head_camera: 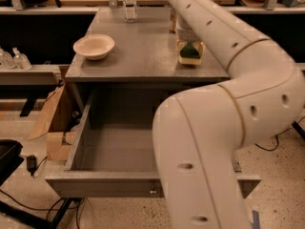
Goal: Place sponge into top drawer
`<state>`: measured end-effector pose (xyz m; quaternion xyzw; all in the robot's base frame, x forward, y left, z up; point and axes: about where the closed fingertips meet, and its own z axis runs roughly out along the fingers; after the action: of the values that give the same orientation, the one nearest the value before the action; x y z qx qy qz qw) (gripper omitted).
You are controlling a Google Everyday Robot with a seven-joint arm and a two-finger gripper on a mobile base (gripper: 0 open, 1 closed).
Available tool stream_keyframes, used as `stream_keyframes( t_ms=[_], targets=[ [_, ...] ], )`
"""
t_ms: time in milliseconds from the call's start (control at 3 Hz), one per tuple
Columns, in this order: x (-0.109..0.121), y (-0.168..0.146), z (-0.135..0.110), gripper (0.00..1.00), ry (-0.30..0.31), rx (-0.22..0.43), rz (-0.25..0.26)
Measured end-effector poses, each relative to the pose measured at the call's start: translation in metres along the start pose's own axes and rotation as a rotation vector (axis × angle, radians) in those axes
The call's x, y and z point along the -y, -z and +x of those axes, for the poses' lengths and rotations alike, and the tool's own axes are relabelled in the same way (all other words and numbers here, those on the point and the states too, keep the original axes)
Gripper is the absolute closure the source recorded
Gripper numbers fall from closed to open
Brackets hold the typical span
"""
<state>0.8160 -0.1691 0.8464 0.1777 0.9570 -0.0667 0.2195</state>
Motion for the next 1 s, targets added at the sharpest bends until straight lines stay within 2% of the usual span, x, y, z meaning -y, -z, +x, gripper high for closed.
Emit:
stream_keyframes(
  t_ms=[333,667,1000],
  targets=[
    [0.011,0.056,0.008,1.00,0.021,-0.015,-0.157],
    [0.017,0.089,0.018,1.00,0.039,-0.027,-0.266],
    [0.017,0.124,0.042,1.00,0.109,-0.001,-0.455]
  ],
)
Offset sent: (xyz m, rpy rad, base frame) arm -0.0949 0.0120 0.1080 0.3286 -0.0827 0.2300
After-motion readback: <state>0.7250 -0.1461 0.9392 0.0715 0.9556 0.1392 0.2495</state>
